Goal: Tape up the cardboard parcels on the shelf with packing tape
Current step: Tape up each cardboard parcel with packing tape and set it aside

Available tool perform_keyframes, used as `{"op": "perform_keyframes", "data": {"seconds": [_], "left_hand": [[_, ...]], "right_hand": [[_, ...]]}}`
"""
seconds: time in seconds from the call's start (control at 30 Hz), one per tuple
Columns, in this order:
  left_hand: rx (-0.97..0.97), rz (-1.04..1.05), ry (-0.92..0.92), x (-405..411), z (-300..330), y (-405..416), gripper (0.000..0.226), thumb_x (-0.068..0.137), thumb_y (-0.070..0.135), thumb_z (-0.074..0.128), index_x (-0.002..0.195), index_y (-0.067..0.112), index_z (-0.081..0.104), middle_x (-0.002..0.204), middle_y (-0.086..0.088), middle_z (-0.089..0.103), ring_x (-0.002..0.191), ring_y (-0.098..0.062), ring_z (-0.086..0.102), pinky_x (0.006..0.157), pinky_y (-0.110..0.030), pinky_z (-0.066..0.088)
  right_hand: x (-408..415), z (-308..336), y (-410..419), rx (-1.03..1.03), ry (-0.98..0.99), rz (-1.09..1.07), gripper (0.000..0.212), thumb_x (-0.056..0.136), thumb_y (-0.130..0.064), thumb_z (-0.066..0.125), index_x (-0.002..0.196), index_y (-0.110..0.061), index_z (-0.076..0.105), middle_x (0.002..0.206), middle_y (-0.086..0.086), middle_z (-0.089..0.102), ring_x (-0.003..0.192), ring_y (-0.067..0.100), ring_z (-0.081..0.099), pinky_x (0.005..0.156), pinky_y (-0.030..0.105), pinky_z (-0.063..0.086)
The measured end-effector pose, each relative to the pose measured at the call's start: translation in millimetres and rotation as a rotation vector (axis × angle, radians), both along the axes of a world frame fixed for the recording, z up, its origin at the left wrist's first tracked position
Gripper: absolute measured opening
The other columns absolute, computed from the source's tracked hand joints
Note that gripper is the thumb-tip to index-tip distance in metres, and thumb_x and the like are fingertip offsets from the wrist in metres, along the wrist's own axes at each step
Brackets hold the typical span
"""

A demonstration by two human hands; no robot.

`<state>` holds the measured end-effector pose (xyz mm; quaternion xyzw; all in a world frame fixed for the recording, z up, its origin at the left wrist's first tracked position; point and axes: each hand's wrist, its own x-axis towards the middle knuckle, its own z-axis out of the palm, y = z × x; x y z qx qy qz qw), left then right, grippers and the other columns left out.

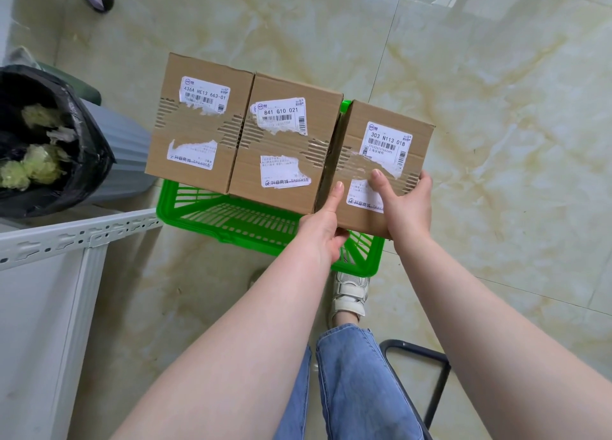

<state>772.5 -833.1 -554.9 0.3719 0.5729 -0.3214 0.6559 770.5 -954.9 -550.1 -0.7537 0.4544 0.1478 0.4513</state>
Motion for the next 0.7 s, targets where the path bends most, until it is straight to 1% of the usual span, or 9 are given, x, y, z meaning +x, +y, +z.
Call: {"op": "perform_keyframes", "data": {"seconds": [0.03, 0.13, 0.27, 0.33, 0.43, 0.5, 0.57, 0.63, 0.7], "left_hand": [[0.002, -0.01, 0.007, -1, -1, 0, 0.101, 0.041, 0.048, 0.095, 0.126, 0.008, 0.059, 0.111, -0.012, 0.072, 0.099, -0.028, 0.071, 0.095, -0.044, 0.054], [0.017, -0.014, 0.017, -3, -2, 1, 0.086, 0.058, 0.043, 0.093, 0.127, 0.007, 0.056, 0.114, -0.013, 0.07, 0.099, -0.027, 0.07, 0.093, -0.041, 0.055], [0.028, -0.02, 0.015, -3, 2, -1, 0.086, 0.061, 0.041, 0.092, 0.13, 0.007, 0.053, 0.116, -0.013, 0.069, 0.098, -0.027, 0.07, 0.081, -0.037, 0.057], [0.033, -0.016, 0.015, -2, 7, -1, 0.098, 0.051, 0.045, 0.096, 0.131, 0.008, 0.052, 0.119, -0.013, 0.068, 0.101, -0.028, 0.069, 0.089, -0.04, 0.057], [0.045, -0.039, 0.033, -4, 3, -3, 0.13, 0.018, 0.055, 0.092, 0.133, 0.011, 0.051, 0.124, -0.012, 0.065, 0.11, -0.031, 0.065, 0.098, -0.045, 0.053], [0.054, -0.051, 0.04, -6, -1, -3, 0.134, 0.014, 0.058, 0.089, 0.133, 0.011, 0.05, 0.126, -0.012, 0.064, 0.113, -0.033, 0.063, 0.099, -0.046, 0.052], [0.045, -0.074, 0.045, -6, 4, -3, 0.126, 0.026, 0.059, 0.091, 0.134, 0.01, 0.049, 0.13, -0.013, 0.061, 0.117, -0.034, 0.06, 0.101, -0.048, 0.05], [0.063, -0.108, 0.046, -5, 9, -3, 0.106, 0.053, 0.056, 0.091, 0.137, 0.009, 0.046, 0.134, -0.014, 0.058, 0.123, -0.035, 0.056, 0.106, -0.047, 0.046], [0.093, -0.136, 0.064, -6, 9, -2, 0.092, 0.068, 0.052, 0.085, 0.139, 0.009, 0.044, 0.136, -0.012, 0.055, 0.125, -0.033, 0.053, 0.103, -0.042, 0.045]], "right_hand": [[0, 0, 0, -0.004, 0.003, 0.001, 0.09, 0.076, -0.06, 0.073, 0.146, -0.021, 0.032, 0.136, -0.006, 0.057, 0.124, 0.019, 0.054, 0.102, 0.038, 0.043], [-2, 1, -1, -0.013, 0.011, 0.01, 0.09, 0.075, -0.059, 0.074, 0.146, -0.022, 0.032, 0.135, -0.006, 0.058, 0.124, 0.019, 0.054, 0.102, 0.038, 0.043], [-2, 1, 1, -0.023, 0.021, 0.015, 0.085, 0.075, -0.058, 0.074, 0.142, -0.022, 0.036, 0.131, -0.007, 0.059, 0.122, 0.019, 0.056, 0.098, 0.036, 0.043], [-2, 2, 2, -0.027, 0.028, 0.013, 0.085, 0.075, -0.059, 0.074, 0.142, -0.023, 0.036, 0.131, -0.008, 0.059, 0.122, 0.019, 0.056, 0.098, 0.037, 0.043], [-3, 3, 2, -0.035, 0.042, 0.019, 0.088, 0.075, -0.059, 0.074, 0.144, -0.022, 0.034, 0.134, -0.006, 0.058, 0.124, 0.02, 0.054, 0.1, 0.038, 0.042], [-4, 6, 1, -0.042, 0.057, 0.029, 0.091, 0.076, -0.059, 0.074, 0.146, -0.02, 0.031, 0.138, -0.004, 0.056, 0.126, 0.021, 0.053, 0.102, 0.039, 0.042], [-4, 7, 1, -0.05, 0.076, 0.039, 0.095, 0.076, -0.06, 0.073, 0.148, -0.019, 0.028, 0.14, -0.002, 0.054, 0.128, 0.023, 0.052, 0.103, 0.04, 0.042], [-5, 9, 1, -0.06, 0.099, 0.044, 0.098, 0.076, -0.063, 0.071, 0.15, -0.018, 0.025, 0.143, 0.0, 0.052, 0.13, 0.024, 0.05, 0.104, 0.042, 0.041], [-5, 12, 1, -0.077, 0.116, 0.045, 0.103, 0.074, -0.068, 0.069, 0.151, -0.019, 0.022, 0.146, 0.002, 0.048, 0.133, 0.025, 0.047, 0.105, 0.045, 0.041]]}}
